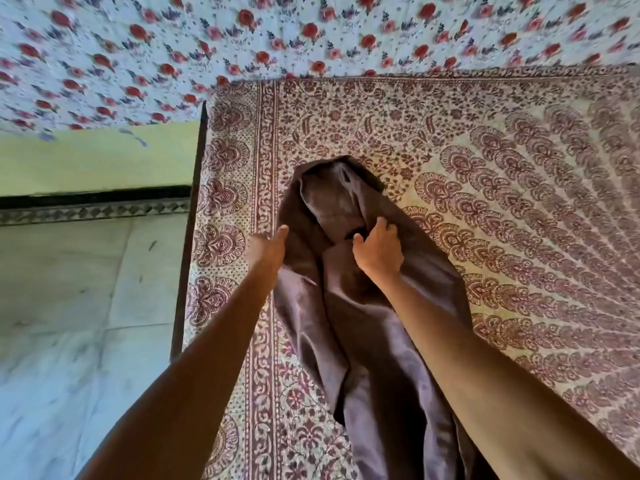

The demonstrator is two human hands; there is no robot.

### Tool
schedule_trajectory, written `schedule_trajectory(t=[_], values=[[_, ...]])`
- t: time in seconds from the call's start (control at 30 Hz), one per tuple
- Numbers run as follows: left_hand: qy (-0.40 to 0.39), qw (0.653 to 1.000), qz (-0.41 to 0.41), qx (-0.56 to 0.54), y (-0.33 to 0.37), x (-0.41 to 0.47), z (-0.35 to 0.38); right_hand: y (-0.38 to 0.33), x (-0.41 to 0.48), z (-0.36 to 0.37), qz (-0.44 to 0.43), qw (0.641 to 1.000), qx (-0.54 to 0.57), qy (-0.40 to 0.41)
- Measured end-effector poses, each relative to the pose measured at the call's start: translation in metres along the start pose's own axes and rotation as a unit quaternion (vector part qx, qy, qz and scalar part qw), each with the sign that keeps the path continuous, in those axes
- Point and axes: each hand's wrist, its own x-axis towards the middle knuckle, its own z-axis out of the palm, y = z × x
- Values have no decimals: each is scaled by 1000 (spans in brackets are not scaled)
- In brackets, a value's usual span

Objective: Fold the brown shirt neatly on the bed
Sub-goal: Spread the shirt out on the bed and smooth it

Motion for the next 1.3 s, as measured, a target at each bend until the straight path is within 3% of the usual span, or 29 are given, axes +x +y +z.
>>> schedule_trajectory(t=[0.07, 0.13, 0.27, 0.4, 0.57, 0.67, 0.8, 0.93, 1.17, 1.3], values=[[-44, 999, -27, 9, 2, 2, 0, 1, 2, 1, 29, 999, -31, 4], [-121, 988, -78, -62, 2, -2, 2, 7, 4, 2, 29, 999, -18, 26], [-184, 973, -67, -123, 3, -28, -1, 11, -5, -23, 45, 991, 103, 71], [-267, 936, -74, -218, 24, -69, -20, 9, -41, -66, 63, 966, 232, 97], [-239, 934, -85, -251, 59, -158, -54, 18, -122, -144, 62, 952, 266, 139], [-250, 945, -100, -187, 67, -210, -62, 31, -172, -192, 73, 951, 264, 146], [-297, 946, 16, -131, 69, -280, -58, 53, -227, -248, 91, 939, 293, 155], [-320, 940, 75, -89, 84, -353, -52, 81, -276, -312, 58, 940, 283, 183], [-230, 938, 259, 8, 134, -485, -38, 140, -347, -433, -82, 966, 191, 153], [-142, 907, 397, 21, 165, -609, -44, 167, -397, -512, -148, 937, 216, 233]])
